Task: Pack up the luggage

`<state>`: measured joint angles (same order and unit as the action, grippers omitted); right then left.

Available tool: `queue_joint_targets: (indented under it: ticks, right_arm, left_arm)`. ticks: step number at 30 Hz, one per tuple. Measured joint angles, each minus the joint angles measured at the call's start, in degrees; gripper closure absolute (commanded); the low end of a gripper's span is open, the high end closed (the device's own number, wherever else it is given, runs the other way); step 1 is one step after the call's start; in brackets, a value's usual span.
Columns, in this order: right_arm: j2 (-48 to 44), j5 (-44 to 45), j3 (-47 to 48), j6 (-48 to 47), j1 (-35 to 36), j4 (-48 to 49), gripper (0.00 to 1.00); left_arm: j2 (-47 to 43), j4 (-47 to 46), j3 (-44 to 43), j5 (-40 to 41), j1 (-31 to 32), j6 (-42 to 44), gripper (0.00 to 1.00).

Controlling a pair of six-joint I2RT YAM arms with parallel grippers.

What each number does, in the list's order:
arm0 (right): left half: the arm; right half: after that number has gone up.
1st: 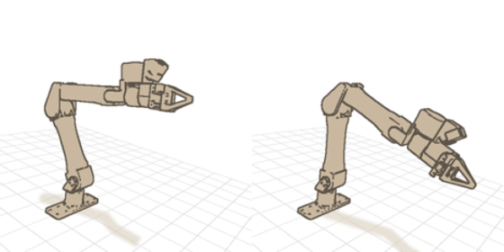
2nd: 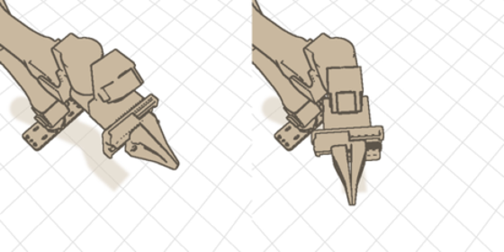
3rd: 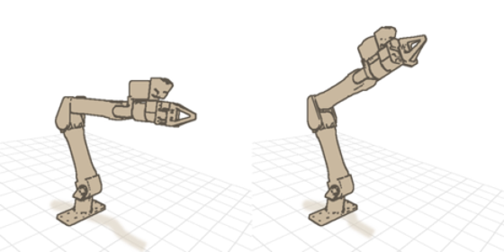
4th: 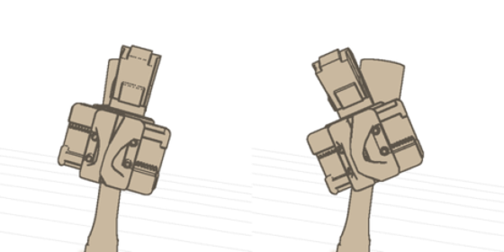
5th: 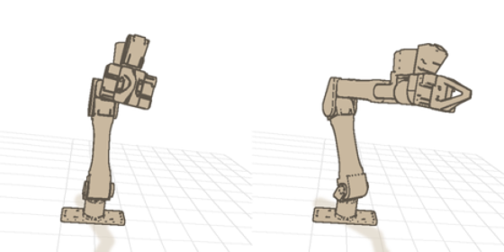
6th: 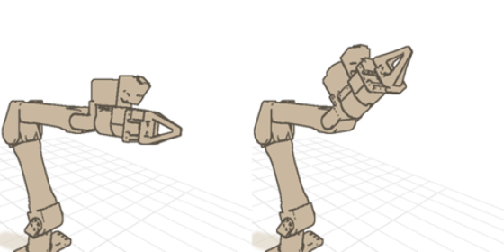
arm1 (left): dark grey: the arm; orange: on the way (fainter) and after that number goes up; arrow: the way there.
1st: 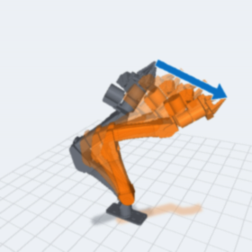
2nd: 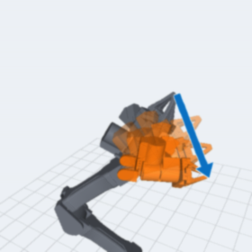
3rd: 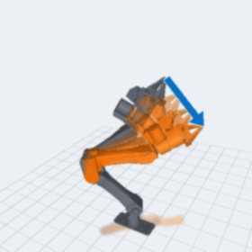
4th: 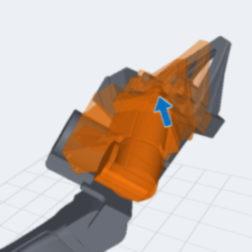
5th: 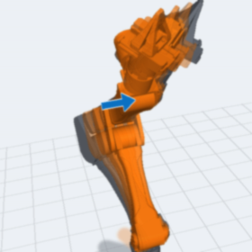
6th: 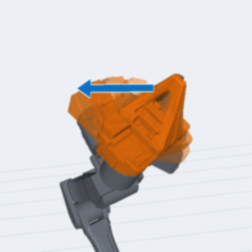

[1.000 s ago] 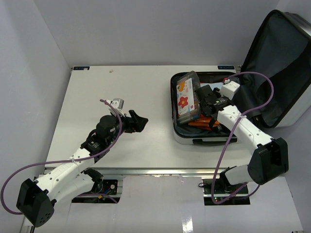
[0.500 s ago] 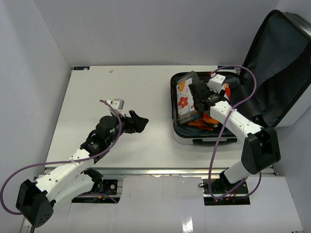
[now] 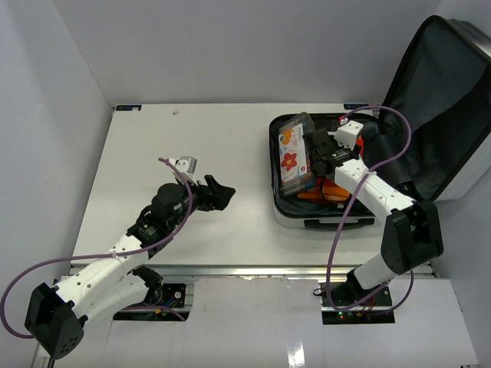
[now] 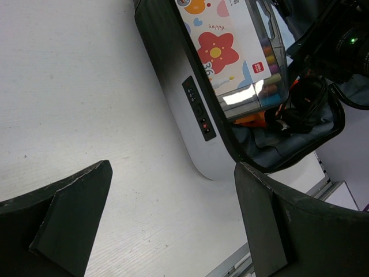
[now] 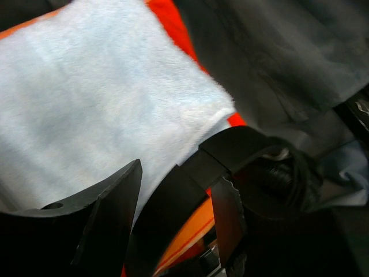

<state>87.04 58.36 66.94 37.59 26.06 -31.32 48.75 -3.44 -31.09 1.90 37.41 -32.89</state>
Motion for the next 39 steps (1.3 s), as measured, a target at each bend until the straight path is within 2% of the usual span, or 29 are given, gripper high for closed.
queue_joint_targets:
  ticks: [3, 11, 17, 23, 27, 39]
  right_arm:
    - [-0.66, 0.51, -0.06, 0.97, -1.33, -1.69, 0.56]
    - [-3.91, -0.11, -0.09, 0.07, -4.92, -2.23, 0.53]
    - [-1.72, -2.25, -0.4, -2.0, -7.52, 0.07, 0.48]
    - [-1.44, -3.86, -2.79, -2.76, -7.93, 1.52, 0.34]
    - [-1.63, -5.14, -3.13, -3.98, -7.93, 1.6, 0.28]
    - [-10.71, -11.4, -1.45, -9.59, -7.93, -1.62, 0.28]
  left_arm:
    - [0.0, 0.0, 0.0, 0.02, 0.09, 0.08, 0.02]
    - [0.0, -0.02, 0.0, 0.07, 0.23, 0.27, 0.02]
    - [0.18, -0.01, 0.0, 0.08, 0.24, 0.51, 0.02]
    - [0.96, 0.0, 0.0, 0.1, 0.27, 0.51, 0.02]
    - [1.46, 0.0, 0.0, 0.22, 0.28, 0.61, 0.02]
    - [2.17, -3.02, 0.71, -1.85, 0.29, 2.11, 0.02]
